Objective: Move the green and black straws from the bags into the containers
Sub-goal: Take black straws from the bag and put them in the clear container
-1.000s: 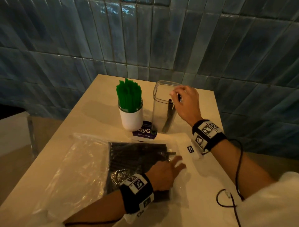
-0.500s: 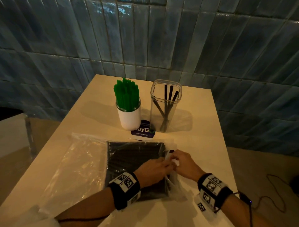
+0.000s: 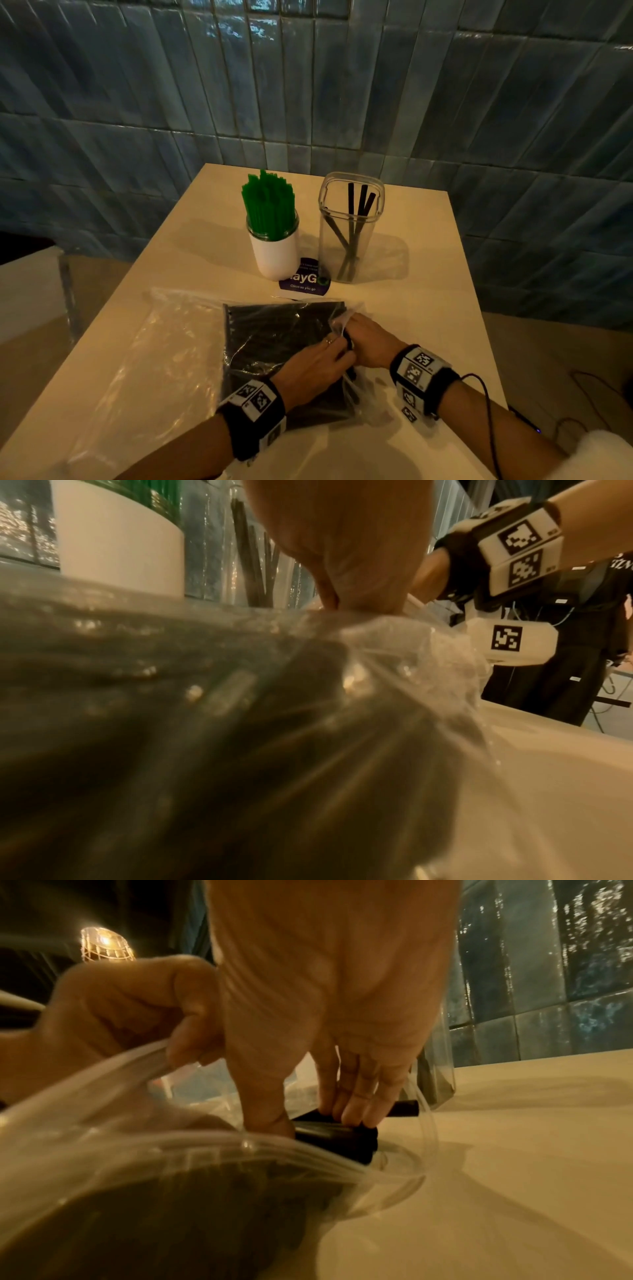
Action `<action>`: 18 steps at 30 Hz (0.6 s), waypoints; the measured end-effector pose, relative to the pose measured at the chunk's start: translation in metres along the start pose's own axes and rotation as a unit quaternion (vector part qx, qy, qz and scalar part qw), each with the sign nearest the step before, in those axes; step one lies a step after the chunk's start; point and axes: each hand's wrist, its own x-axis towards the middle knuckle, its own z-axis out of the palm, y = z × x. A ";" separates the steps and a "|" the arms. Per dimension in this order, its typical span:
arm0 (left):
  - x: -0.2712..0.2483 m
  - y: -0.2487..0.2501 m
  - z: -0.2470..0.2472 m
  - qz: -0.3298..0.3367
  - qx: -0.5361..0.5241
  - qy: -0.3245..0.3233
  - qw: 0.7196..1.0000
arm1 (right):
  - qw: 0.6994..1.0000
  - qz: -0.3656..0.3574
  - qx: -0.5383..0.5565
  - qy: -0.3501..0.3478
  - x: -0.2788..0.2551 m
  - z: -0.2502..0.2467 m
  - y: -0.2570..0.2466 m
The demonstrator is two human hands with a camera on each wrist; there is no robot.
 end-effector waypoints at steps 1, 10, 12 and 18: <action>0.000 0.000 0.002 0.000 0.008 0.011 1.000 | 1.000 0.001 -0.001 0.001 0.001 -0.002 -0.003; 0.000 0.004 -0.002 0.011 0.030 0.041 0.999 | 0.998 0.028 -0.038 -0.041 0.008 -0.004 -0.008; 0.000 0.003 0.001 0.009 0.019 0.046 0.999 | 0.998 0.021 -0.051 -0.033 0.008 -0.003 -0.009; 0.002 0.006 0.003 0.013 0.037 0.083 0.996 | 0.991 0.074 -0.103 -0.041 0.005 0.004 -0.009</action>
